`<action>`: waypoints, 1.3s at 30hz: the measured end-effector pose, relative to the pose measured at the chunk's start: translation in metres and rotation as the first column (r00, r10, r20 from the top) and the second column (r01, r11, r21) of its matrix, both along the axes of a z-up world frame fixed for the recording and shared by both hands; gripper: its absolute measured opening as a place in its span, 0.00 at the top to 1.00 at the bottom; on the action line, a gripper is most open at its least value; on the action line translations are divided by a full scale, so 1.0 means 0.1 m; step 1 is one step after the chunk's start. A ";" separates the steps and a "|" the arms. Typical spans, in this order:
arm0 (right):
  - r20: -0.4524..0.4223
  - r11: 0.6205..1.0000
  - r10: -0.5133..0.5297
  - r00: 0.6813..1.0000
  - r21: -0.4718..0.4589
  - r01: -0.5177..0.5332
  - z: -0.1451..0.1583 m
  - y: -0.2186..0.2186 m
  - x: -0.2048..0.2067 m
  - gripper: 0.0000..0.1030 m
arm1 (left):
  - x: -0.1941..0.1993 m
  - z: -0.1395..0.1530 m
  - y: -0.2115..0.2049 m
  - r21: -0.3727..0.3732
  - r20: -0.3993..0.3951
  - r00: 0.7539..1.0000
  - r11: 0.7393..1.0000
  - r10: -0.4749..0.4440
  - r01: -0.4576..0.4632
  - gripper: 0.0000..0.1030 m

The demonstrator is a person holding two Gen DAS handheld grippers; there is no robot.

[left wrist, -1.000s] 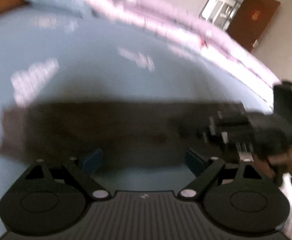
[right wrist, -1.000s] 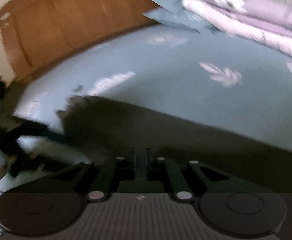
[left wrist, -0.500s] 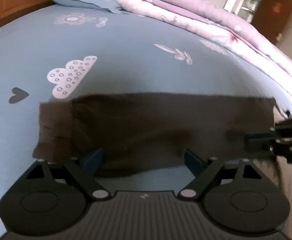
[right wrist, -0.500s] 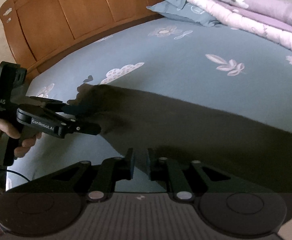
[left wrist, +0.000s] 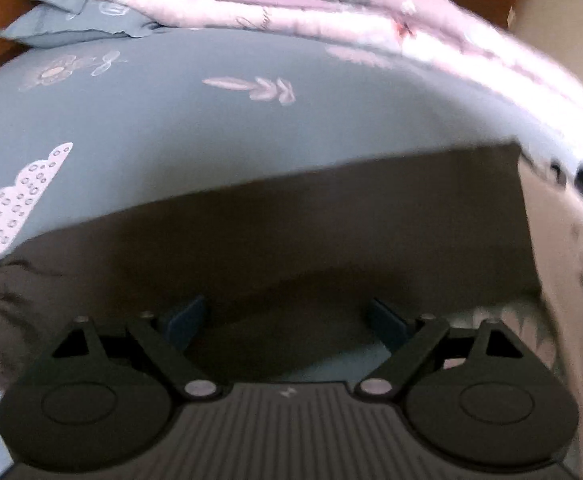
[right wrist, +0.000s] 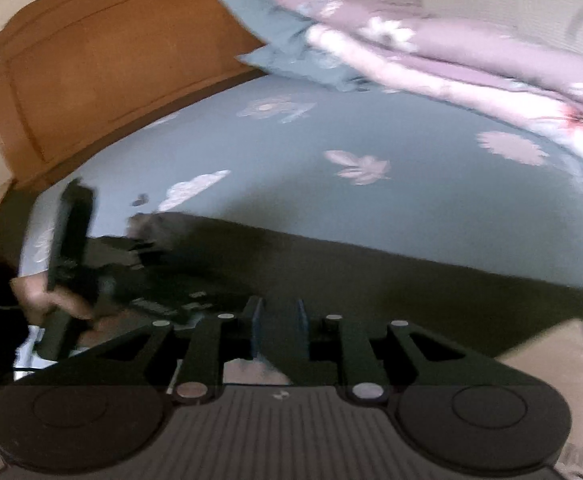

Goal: Fold clothes

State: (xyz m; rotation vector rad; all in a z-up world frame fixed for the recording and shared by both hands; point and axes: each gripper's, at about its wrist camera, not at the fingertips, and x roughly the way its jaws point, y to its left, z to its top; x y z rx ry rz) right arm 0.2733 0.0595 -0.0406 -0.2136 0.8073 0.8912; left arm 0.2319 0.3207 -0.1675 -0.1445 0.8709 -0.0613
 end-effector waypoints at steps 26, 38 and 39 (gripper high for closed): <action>0.040 0.881 -0.473 0.880 0.018 0.473 0.69 -2.17 -0.59 0.66 | -0.18 0.42 -0.80 0.013 -0.125 0.992 1.000 0.019 -0.018 0.11; -0.030 0.749 -0.656 0.754 0.092 0.656 1.04 -3.42 -1.50 0.62 | -1.19 1.16 -2.89 -0.062 -0.097 0.927 0.932 -0.363 0.358 0.10; -0.063 0.746 -0.656 0.752 0.096 0.659 0.98 -3.49 -1.56 0.62 | -1.30 1.12 -3.05 -0.064 -0.100 0.918 0.923 -0.383 0.378 0.10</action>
